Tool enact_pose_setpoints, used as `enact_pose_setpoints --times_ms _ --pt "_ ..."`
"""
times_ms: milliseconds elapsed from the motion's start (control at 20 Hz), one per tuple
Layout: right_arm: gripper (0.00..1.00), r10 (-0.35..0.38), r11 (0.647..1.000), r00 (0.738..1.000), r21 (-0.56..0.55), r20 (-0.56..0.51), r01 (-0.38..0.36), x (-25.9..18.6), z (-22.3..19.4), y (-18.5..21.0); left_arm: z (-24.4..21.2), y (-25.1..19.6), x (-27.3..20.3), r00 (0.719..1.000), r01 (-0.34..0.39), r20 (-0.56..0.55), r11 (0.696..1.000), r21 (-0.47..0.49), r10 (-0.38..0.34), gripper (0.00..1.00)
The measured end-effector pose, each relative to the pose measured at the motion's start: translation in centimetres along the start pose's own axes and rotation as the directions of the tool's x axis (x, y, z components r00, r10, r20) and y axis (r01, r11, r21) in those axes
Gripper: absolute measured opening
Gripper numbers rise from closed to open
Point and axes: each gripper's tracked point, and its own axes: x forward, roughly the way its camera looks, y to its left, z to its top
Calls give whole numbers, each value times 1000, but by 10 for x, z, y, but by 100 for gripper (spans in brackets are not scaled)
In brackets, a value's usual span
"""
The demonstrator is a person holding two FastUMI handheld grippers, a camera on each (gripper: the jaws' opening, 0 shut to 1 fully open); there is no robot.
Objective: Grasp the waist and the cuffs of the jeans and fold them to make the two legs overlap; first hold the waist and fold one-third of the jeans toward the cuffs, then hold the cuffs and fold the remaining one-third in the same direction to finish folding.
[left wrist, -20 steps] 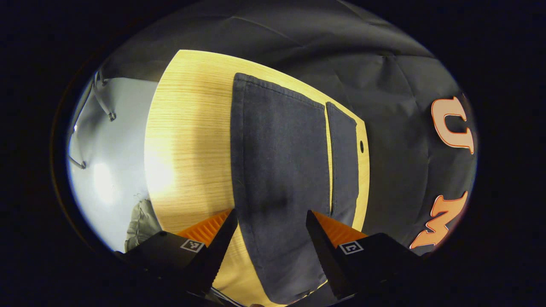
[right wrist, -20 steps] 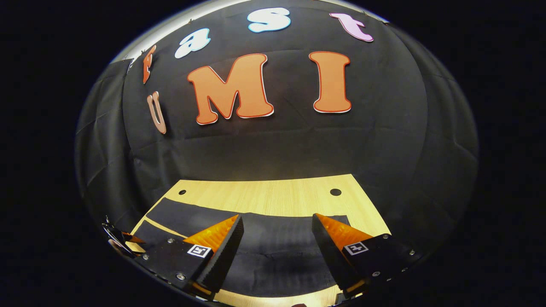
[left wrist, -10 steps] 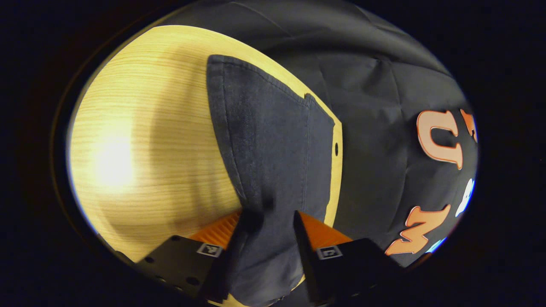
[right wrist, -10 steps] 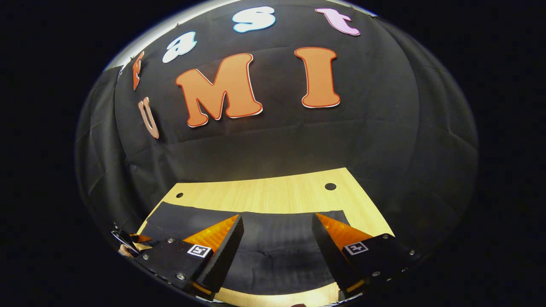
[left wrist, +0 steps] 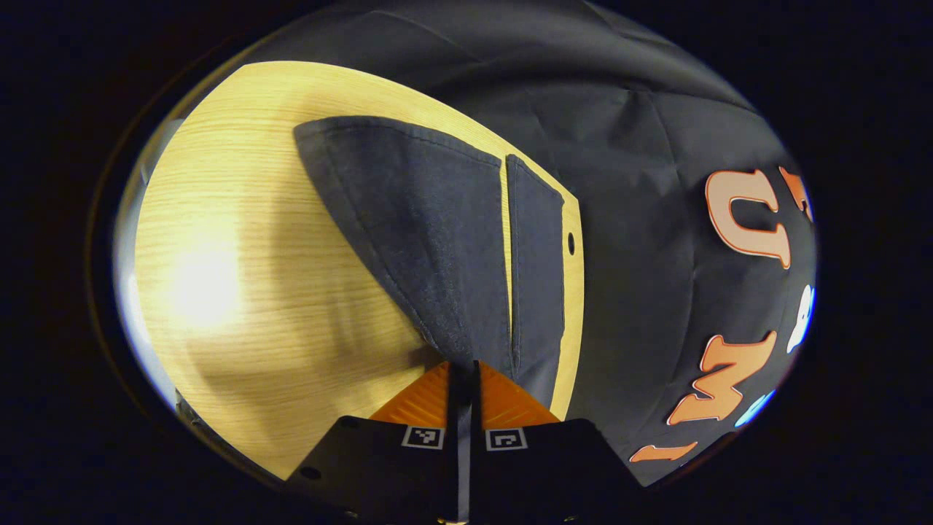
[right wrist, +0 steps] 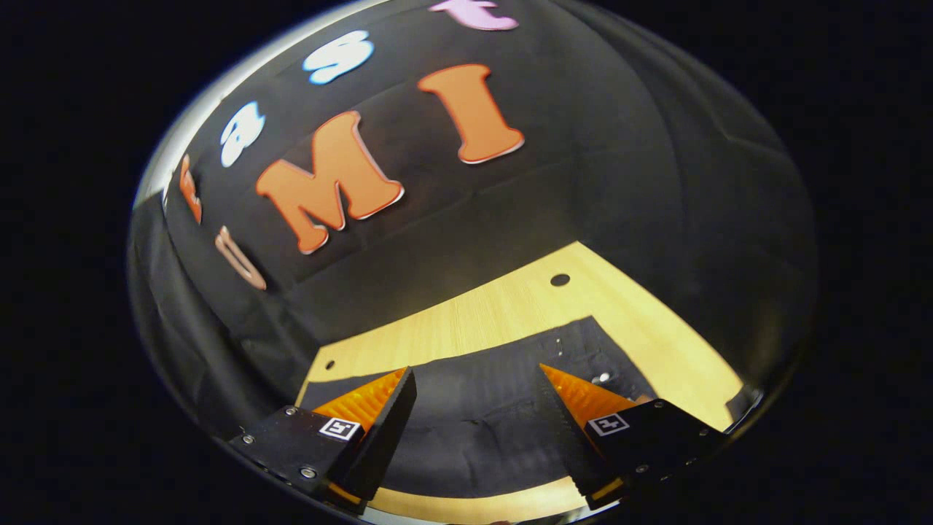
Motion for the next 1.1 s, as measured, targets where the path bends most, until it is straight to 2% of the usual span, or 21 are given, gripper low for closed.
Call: enact_pose_setpoints --times_ms 50,250,500,700,900,1000,1100 --pt "98 -10 997 1000 71 -26 12 -3 -10 -15 -27 1 -2 1000 2 -5 1000 6 -1 7" --pt "98 -68 938 991 330 -117 103 -8 -59 -72 -8 -9 1 999 0 -36 999 37 2 6" --pt "98 -150 830 955 492 -256 263 -1 -129 -146 -13 -17 -6 998 -7 -59 997 77 11 7" --pt "98 -176 767 922 539 -344 348 15 -167 -174 -15 -20 -8 998 -17 -64 995 96 24 6" --pt "99 -161 712 913 596 -375 371 33 -184 -181 -17 -23 -9 997 -20 -66 996 92 26 5" --pt "98 -159 700 915 611 -371 370 39 -184 -181 -17 -25 -9 997 -21 -69 996 91 27 7" --pt "98 -170 702 910 602 -379 381 46 -185 -182 -17 -26 -8 997 -21 -69 995 97 27 6"
